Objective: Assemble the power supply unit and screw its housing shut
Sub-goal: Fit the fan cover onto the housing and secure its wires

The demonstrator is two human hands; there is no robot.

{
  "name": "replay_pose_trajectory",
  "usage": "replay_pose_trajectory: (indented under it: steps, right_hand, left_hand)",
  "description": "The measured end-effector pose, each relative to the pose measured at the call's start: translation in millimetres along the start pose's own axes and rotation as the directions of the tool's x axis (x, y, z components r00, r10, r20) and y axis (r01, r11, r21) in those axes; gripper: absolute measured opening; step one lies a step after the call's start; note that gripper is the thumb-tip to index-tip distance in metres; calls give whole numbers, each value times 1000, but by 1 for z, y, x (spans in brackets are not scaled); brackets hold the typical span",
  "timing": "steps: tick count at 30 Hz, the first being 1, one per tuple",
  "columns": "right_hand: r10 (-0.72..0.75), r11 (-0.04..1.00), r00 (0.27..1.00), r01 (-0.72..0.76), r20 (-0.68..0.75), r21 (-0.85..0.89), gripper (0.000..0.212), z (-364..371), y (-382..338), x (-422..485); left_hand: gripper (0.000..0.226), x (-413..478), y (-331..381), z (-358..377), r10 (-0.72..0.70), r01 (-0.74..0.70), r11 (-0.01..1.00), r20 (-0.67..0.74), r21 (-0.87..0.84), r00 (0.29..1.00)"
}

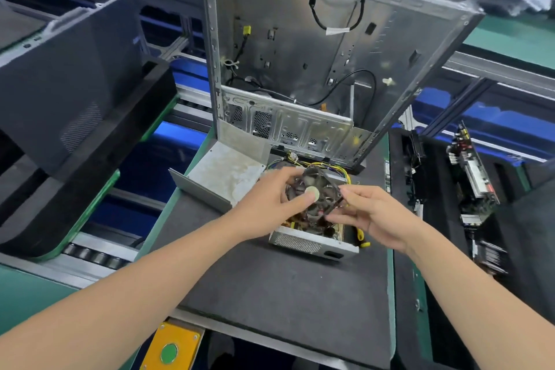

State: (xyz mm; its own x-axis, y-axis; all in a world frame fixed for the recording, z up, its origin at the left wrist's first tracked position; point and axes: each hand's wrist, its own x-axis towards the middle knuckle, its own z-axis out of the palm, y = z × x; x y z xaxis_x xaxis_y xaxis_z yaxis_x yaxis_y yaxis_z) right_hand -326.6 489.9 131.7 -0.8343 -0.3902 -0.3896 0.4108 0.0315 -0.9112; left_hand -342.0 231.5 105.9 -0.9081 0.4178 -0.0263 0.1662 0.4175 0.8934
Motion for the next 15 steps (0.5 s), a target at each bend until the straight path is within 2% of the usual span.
replay_pose_trajectory:
  steps: [2,5,9,12,15]
  right_hand:
    - [-6,998,1000,7,-11,62,36,2,1,1]
    - [9,996,1000,-9,-3,85,36,3,4,2]
    - [4,989,999,-11,46,151,34,0,6,1]
    - [-19,992,995,7,99,127,33,-4,5,0]
    - [-31,990,997,21,76,139,35,-6,10,2]
  left_hand:
    - [56,12,3,3,9,-11,997,16,81,1000]
    - [41,25,4,3,-29,23,995,59,93,998]
    - [21,36,4,2,-107,107,994,55,-8,993]
    - [19,36,4,-1,-163,165,984,37,-73,986]
    - [18,31,1,-3,-185,185,967,18,-177,983]
